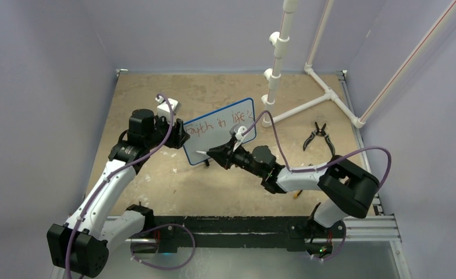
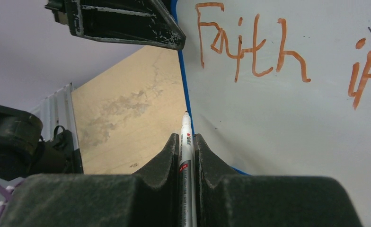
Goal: Write a sentence on the whiteboard
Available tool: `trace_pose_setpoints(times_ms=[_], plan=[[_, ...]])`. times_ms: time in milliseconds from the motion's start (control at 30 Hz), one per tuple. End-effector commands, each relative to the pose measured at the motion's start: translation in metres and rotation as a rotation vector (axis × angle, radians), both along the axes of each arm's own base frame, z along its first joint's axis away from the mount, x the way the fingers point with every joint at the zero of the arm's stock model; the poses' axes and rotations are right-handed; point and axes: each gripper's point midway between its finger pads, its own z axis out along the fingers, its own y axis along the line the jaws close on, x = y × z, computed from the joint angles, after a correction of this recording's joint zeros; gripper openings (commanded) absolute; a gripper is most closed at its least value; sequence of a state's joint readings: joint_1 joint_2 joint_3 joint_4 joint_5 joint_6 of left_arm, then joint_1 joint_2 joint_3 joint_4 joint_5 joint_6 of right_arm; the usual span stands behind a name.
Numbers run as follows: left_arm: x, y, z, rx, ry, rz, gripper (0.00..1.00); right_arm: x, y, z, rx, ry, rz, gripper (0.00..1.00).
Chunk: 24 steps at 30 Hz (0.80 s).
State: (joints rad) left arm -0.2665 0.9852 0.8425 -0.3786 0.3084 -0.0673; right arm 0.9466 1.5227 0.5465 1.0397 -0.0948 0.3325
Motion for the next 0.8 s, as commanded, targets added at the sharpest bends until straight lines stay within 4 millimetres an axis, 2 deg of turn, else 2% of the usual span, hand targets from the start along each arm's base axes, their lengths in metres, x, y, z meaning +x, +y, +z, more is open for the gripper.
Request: trace_pose_setpoints(times_ms=[0,333,600,767], plan=[[0.008,0.005,0.012,-0.006,-0.078,0.029,0.42,0.015,0.010,0.017,0.022,-0.061,-0.064,0.00],[0.009,0.003,0.005,-0.007,-0.069,0.019,0.29,0.029,0.017,-0.006,-0.020,-0.020,-0.124,0.00],[0.009,0.001,0.003,-0.009,-0.060,0.009,0.21,0.035,0.017,-0.009,-0.022,-0.023,-0.153,0.00],[0.009,0.001,0.001,-0.007,-0.058,0.008,0.20,0.034,0.022,-0.006,-0.022,-0.045,-0.129,0.00]])
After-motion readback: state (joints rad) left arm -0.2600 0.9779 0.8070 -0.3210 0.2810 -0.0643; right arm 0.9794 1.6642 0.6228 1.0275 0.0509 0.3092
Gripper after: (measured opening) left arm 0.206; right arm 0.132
